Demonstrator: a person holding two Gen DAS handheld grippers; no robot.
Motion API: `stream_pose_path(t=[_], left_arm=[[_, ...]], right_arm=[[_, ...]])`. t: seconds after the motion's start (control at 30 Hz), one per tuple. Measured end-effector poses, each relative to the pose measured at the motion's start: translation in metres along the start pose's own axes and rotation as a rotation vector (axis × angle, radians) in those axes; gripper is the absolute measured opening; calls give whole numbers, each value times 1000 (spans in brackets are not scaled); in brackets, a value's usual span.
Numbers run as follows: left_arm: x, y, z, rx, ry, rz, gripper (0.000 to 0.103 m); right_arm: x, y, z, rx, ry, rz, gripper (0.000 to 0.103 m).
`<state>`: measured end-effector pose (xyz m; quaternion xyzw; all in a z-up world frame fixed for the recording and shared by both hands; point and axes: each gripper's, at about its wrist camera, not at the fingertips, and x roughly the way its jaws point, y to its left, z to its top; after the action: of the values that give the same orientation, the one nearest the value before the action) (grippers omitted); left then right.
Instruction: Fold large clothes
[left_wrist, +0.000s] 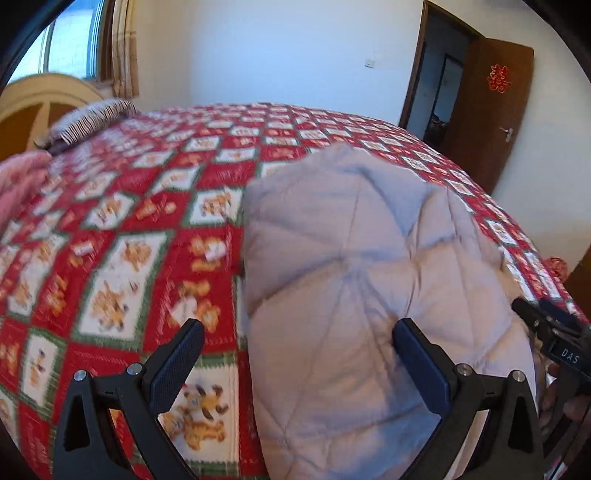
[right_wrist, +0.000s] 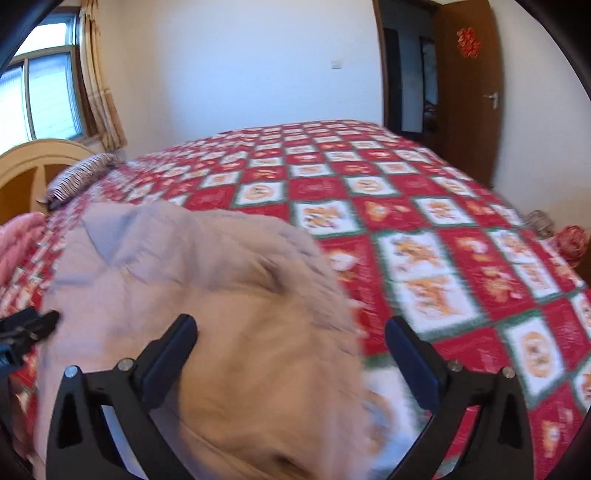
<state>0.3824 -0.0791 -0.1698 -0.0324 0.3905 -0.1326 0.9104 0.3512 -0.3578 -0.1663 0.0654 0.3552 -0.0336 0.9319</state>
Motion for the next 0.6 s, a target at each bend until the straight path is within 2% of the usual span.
stream_pose_path(t=[0.17,0.33,0.43,0.6], left_arm=[[15,7,-9,-91,55,-103,102],[26,11,-11,-127,96,-197,102],[27,3,-11,-93,83,-202,102],[33,-7,-8,-79,86,-214,102]], right_arm=[[13,-20,-12,139,102,129,103],[27,-33,-21,255,142,280,102],[26,-27,-29,271,155,437,87],[36,-19,-29,265,138,440,89]])
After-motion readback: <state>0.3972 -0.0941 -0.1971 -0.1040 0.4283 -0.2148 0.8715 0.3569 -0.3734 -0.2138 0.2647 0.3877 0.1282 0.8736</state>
